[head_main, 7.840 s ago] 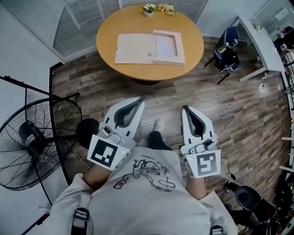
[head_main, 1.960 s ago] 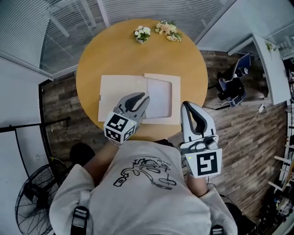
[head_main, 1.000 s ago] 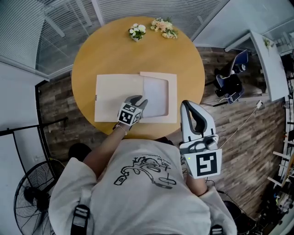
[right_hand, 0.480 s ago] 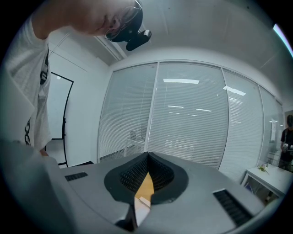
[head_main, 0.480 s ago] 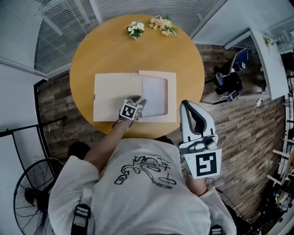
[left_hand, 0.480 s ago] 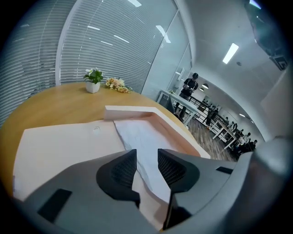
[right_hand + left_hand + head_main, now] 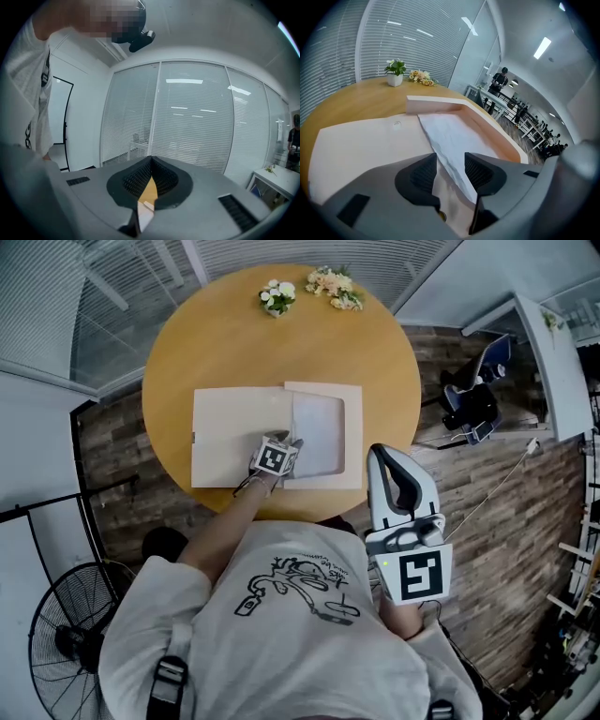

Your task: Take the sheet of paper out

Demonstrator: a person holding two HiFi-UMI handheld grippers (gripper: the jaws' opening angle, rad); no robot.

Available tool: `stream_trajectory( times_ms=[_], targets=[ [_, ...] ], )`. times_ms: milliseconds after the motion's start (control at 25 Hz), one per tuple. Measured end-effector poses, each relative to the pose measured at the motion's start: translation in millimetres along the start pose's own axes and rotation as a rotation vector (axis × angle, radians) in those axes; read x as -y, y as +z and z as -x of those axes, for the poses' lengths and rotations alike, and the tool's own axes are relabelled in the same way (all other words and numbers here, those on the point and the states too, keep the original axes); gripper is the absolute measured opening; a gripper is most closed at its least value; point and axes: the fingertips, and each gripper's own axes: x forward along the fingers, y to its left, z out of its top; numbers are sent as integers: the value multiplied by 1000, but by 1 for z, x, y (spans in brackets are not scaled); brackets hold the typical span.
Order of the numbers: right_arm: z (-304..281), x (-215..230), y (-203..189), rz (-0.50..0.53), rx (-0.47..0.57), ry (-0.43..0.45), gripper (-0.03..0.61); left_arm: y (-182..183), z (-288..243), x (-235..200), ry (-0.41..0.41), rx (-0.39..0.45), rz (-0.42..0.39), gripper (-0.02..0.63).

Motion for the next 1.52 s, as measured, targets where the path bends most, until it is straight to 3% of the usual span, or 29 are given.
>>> stream_trajectory(
  times_ms=[680, 1120, 1520],
  targets=[
    [-3, 7, -11, -8, -25, -11, 8, -14, -30, -1, 8, -53, 57, 218],
    [2, 5, -10, 4, -24, -9, 8, -8, -29, 9, -16, -27, 41, 40],
    [8, 2, -7, 5, -14, -18, 8, -5, -18, 12, -38, 4, 50, 23]
  ],
)
